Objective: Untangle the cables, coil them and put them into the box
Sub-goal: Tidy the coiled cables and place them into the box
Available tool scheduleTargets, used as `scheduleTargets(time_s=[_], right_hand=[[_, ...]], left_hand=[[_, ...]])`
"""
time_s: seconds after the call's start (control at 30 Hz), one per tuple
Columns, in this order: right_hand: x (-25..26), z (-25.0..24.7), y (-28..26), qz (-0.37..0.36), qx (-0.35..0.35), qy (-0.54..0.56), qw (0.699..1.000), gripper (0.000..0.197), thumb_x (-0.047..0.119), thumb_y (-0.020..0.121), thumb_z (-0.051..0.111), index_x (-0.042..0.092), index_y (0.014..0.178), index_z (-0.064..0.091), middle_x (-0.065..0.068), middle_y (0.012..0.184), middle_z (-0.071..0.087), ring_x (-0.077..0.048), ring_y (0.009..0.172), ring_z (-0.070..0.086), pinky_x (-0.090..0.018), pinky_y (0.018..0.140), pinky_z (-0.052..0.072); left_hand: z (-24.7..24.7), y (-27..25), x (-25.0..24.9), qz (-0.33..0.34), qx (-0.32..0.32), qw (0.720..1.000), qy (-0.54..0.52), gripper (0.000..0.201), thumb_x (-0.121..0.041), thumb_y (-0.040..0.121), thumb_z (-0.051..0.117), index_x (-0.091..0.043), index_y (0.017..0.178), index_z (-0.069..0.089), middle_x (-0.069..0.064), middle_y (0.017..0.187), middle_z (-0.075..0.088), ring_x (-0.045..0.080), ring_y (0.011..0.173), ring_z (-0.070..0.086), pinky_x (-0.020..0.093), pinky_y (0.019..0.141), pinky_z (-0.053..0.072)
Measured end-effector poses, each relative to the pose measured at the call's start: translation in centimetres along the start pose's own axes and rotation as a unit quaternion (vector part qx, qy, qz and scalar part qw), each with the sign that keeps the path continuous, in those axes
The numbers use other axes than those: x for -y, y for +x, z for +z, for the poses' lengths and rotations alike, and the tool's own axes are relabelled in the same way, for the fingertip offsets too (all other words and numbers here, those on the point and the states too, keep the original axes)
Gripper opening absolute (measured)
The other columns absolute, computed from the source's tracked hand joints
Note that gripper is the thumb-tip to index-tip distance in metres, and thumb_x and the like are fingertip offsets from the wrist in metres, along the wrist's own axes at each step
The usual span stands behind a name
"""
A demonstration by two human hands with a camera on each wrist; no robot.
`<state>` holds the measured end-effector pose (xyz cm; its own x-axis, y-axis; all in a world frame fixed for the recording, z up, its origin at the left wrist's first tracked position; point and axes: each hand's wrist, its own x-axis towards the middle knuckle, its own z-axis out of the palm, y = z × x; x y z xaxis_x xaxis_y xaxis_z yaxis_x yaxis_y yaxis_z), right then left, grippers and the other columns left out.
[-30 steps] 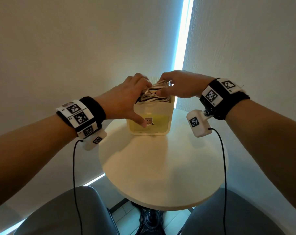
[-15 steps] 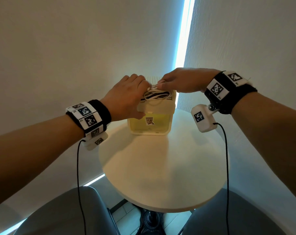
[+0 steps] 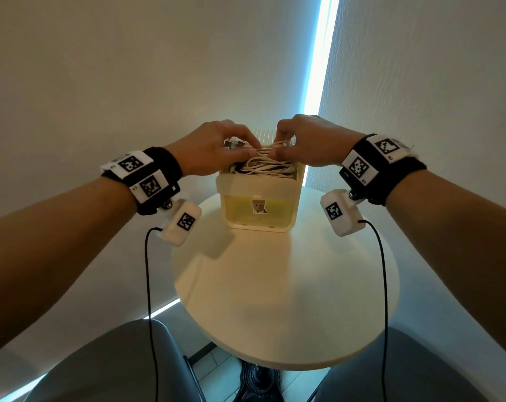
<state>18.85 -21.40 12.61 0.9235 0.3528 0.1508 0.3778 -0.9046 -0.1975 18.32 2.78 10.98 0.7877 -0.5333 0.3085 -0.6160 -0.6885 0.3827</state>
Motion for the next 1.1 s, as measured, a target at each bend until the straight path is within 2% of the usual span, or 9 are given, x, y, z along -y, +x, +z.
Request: scheduleTargets(time_s=[0.07,0.3,0.4,0.47,0.6,0.7,0.8,1.0,1.1], right_hand=[[-0.1,0.0,0.1,0.003,0.008,0.008,1.000,0.037,0.054,0.100,0.063,0.021,0.117,0.063,-0.002,0.112,0.065,-0.021,0.098,0.063,-0.028,0.065,0.044],[-0.3,-0.1,0.1,-0.003,0.029,0.015,0.999,0.039,0.057,0.101,0.058,0.022,0.117,0.059,0.000,0.110,0.064,-0.016,0.091,0.061,-0.027,0.065,0.043],[-0.3,0.3,0.2,0.001,0.011,0.026,1.000,0.032,0.052,0.100,0.064,0.022,0.112,0.059,-0.002,0.106,0.067,-0.016,0.082,0.063,-0.029,0.061,0.044],[-0.3,0.6,0.3,-0.001,0.000,0.026,1.000,0.029,0.049,0.100,0.065,0.022,0.110,0.058,-0.006,0.109,0.068,-0.021,0.081,0.065,-0.029,0.060,0.044],[0.0,0.9,0.5,-0.016,-0.020,0.014,1.000,0.021,0.038,0.101,0.064,0.020,0.108,0.057,-0.011,0.114,0.070,-0.028,0.089,0.065,-0.029,0.062,0.044],[0.0,0.9,0.6,-0.015,-0.023,0.018,0.999,0.021,0.040,0.101,0.064,0.021,0.107,0.058,-0.010,0.116,0.071,-0.029,0.095,0.067,-0.031,0.069,0.046],[-0.1,0.6,0.6,-0.015,-0.013,0.015,1.000,0.025,0.043,0.101,0.065,0.019,0.110,0.060,-0.011,0.120,0.071,-0.029,0.099,0.067,-0.033,0.075,0.048],[0.1,0.2,0.4,-0.021,-0.016,0.000,1.000,0.032,0.044,0.100,0.067,0.016,0.114,0.064,-0.011,0.123,0.071,-0.031,0.106,0.066,-0.037,0.083,0.051],[0.2,0.4,0.5,-0.024,-0.030,0.000,0.999,0.026,0.040,0.099,0.068,0.016,0.109,0.064,-0.011,0.119,0.072,-0.031,0.103,0.067,-0.040,0.085,0.055]], left_hand=[[-0.4,0.6,0.2,-0.012,0.001,1.000,-0.013,0.022,-0.034,0.102,0.069,-0.025,0.122,0.074,-0.003,0.121,0.066,0.016,0.114,0.057,0.019,0.089,0.043],[0.0,1.1,0.2,0.024,-0.021,0.999,0.034,0.012,-0.034,0.099,0.072,-0.026,0.105,0.067,-0.003,0.104,0.065,0.022,0.097,0.063,0.042,0.086,0.055],[0.3,-0.1,0.2,0.035,-0.015,0.997,0.063,0.059,-0.078,0.087,0.060,-0.029,0.117,0.068,-0.003,0.113,0.065,0.019,0.102,0.061,0.046,0.089,0.055],[0.9,-1.0,0.3,0.029,0.018,0.994,0.107,0.093,-0.096,0.067,0.061,-0.032,0.136,0.058,-0.002,0.138,0.057,0.021,0.123,0.054,0.050,0.100,0.053],[3.2,-2.1,0.2,0.040,0.028,0.972,0.230,0.126,-0.073,0.052,0.093,-0.027,0.157,0.038,0.000,0.170,0.024,0.033,0.148,0.033,0.052,0.099,0.050],[4.5,-1.7,0.7,0.074,-0.017,0.951,0.301,0.112,-0.054,0.060,0.097,-0.016,0.153,0.046,0.013,0.162,0.039,0.044,0.147,0.036,0.062,0.099,0.052],[5.0,-1.5,0.6,0.090,-0.044,0.941,0.322,0.099,-0.041,0.063,0.095,-0.009,0.146,0.053,0.016,0.148,0.052,0.044,0.136,0.047,0.058,0.091,0.057],[5.1,-1.7,1.2,0.116,-0.092,0.942,0.302,0.082,-0.044,0.070,0.089,-0.009,0.138,0.062,0.013,0.140,0.063,0.038,0.128,0.057,0.048,0.072,0.061],[4.9,-1.5,0.8,0.093,-0.086,0.959,0.252,0.085,-0.044,0.066,0.093,-0.008,0.137,0.064,0.017,0.140,0.056,0.037,0.132,0.049,0.047,0.079,0.057]])
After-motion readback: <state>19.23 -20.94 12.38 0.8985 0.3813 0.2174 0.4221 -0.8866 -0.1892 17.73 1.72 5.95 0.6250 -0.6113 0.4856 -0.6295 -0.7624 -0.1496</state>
